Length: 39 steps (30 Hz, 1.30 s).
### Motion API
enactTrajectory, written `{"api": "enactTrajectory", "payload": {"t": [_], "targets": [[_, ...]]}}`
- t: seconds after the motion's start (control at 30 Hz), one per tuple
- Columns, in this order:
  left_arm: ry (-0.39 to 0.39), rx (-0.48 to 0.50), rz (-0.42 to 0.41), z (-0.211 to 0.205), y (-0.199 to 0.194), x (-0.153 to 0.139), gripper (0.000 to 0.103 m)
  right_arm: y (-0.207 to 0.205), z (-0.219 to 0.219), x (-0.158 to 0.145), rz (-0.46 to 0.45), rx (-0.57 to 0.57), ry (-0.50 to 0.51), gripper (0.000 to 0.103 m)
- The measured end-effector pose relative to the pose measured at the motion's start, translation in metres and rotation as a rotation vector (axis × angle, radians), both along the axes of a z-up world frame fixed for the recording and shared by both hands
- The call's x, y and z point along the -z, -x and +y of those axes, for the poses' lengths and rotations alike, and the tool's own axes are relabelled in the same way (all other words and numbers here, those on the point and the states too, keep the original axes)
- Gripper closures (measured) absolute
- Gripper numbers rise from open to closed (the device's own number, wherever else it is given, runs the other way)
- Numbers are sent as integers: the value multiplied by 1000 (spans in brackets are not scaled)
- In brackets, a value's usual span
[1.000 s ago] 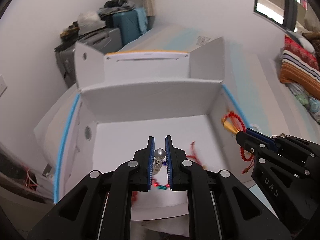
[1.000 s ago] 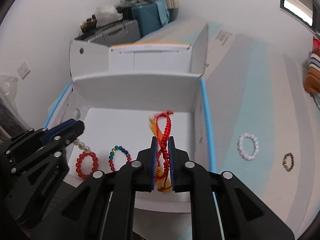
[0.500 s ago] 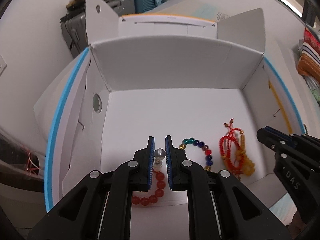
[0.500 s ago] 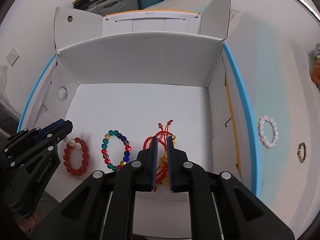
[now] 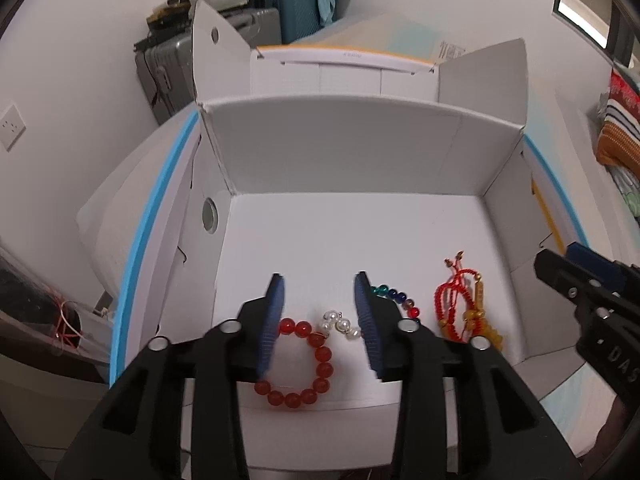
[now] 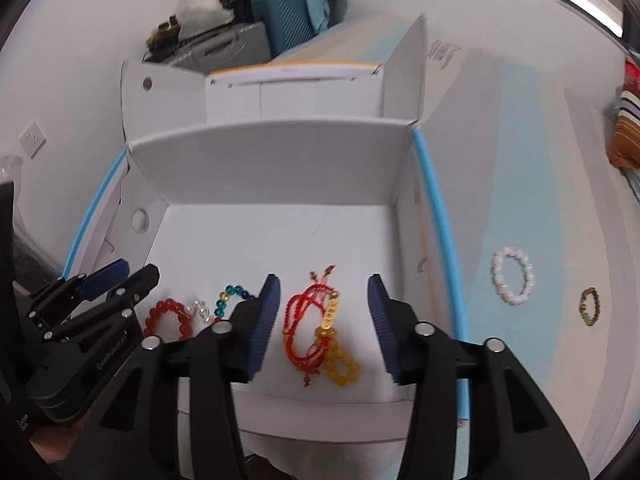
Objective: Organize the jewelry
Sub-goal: 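Open left tool dropping pearl strand while right tool releases red cord bracelet, then move both open tools back toward the pink-white and brown bead bracelets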
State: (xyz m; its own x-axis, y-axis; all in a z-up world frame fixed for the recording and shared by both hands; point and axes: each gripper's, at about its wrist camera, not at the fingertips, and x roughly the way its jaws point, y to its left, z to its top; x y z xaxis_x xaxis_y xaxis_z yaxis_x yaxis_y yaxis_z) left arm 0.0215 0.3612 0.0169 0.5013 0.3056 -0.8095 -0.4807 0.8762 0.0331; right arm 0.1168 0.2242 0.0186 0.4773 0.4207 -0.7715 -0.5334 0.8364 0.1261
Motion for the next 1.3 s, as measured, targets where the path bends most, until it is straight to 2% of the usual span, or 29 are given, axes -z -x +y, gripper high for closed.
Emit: {"api": "enactTrajectory", "payload": {"t": [0.07, 0.13, 0.27, 0.5, 0.8, 1.0, 1.3], "targets": [[-6, 2, -16, -5, 0, -4, 52, 0, -12, -7, -14, 15, -10, 51], [-18, 8, -31, -12, -2, -10, 36, -1, -23, -11, -26, 27, -17, 46], [-35, 27, -52, -29, -8, -16, 29, -5, -43, -18, -43, 47, -21, 43], [-73, 61, -92, -66, -22, -27, 7, -14, -86, -23, -62, 108, -38, 33], [-85, 114, -128, -114, -49, -37, 6, -28, -147, -19, -84, 194, -34, 18], [-101, 178, -135, -160, -72, -38, 6, -41, -192, -13, -91, 262, -40, 9], [-89, 269, -142, -218, -106, -32, 6, -67, -259, 4, -63, 375, -50, 8]]}}
